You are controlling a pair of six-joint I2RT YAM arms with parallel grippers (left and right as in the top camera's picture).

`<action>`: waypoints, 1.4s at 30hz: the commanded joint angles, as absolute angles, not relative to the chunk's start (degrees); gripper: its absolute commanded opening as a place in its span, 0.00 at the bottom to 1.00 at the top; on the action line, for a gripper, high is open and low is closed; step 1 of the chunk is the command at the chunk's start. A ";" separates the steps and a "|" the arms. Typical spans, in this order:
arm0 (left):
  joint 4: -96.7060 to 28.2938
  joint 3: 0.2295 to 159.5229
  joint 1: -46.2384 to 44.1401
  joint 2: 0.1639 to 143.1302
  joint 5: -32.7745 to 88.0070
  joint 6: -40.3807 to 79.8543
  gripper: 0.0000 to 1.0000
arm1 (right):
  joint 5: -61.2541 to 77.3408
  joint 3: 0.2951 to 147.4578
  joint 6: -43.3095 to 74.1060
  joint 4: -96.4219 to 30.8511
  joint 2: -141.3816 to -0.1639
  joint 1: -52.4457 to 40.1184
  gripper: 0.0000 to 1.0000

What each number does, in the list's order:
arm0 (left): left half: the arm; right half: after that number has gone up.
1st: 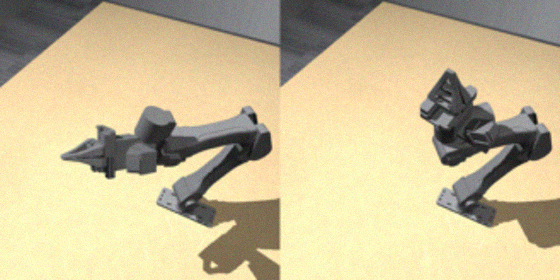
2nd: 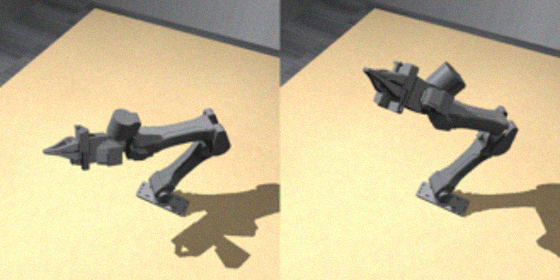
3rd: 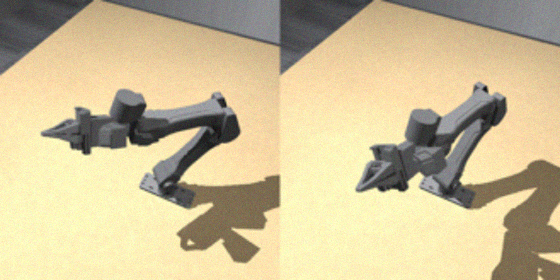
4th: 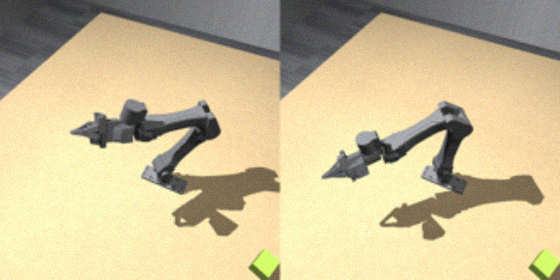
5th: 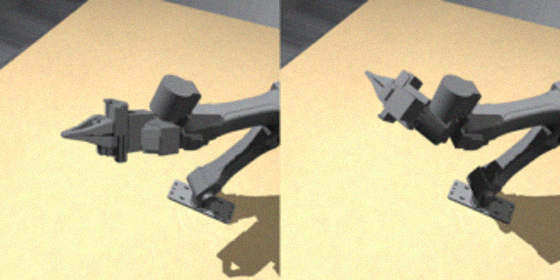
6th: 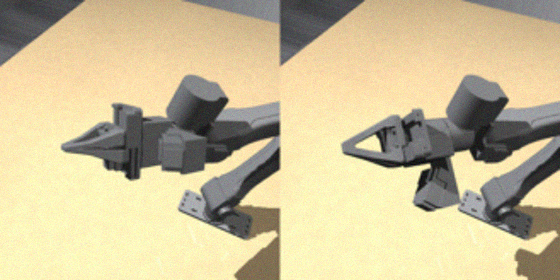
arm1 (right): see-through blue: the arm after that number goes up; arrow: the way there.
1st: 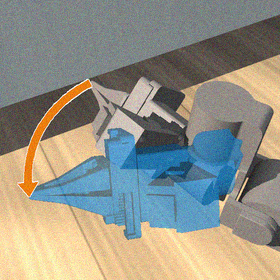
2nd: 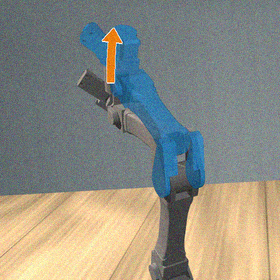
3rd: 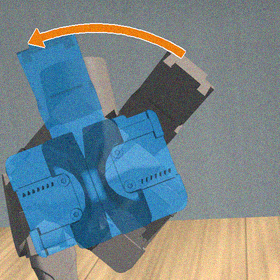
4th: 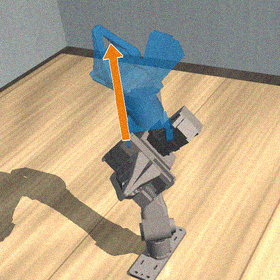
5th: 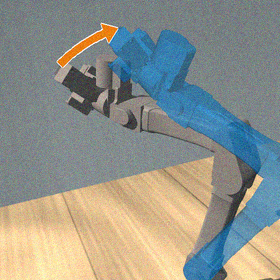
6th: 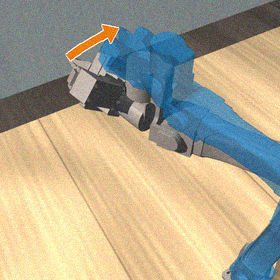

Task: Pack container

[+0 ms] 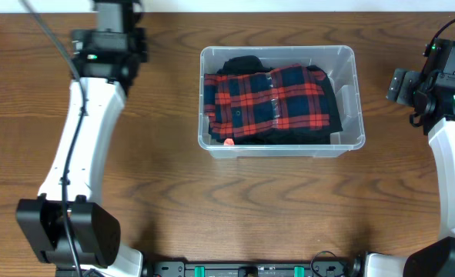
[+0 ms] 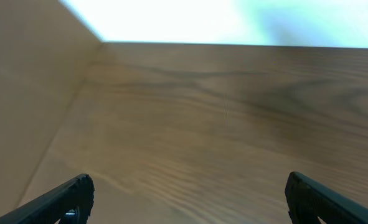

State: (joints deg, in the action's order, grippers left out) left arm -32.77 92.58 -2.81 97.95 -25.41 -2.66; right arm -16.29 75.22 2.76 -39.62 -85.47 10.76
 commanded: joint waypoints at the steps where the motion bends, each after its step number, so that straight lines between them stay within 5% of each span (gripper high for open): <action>1: -32.88 92.71 0.34 98.19 -26.41 -1.21 0.98 | -16.49 75.37 2.70 -39.66 -85.23 11.18 0.99; 42: -32.91 92.71 4.38 98.19 -26.41 -1.21 0.98 | -16.49 75.37 2.70 -39.66 -85.23 11.18 0.99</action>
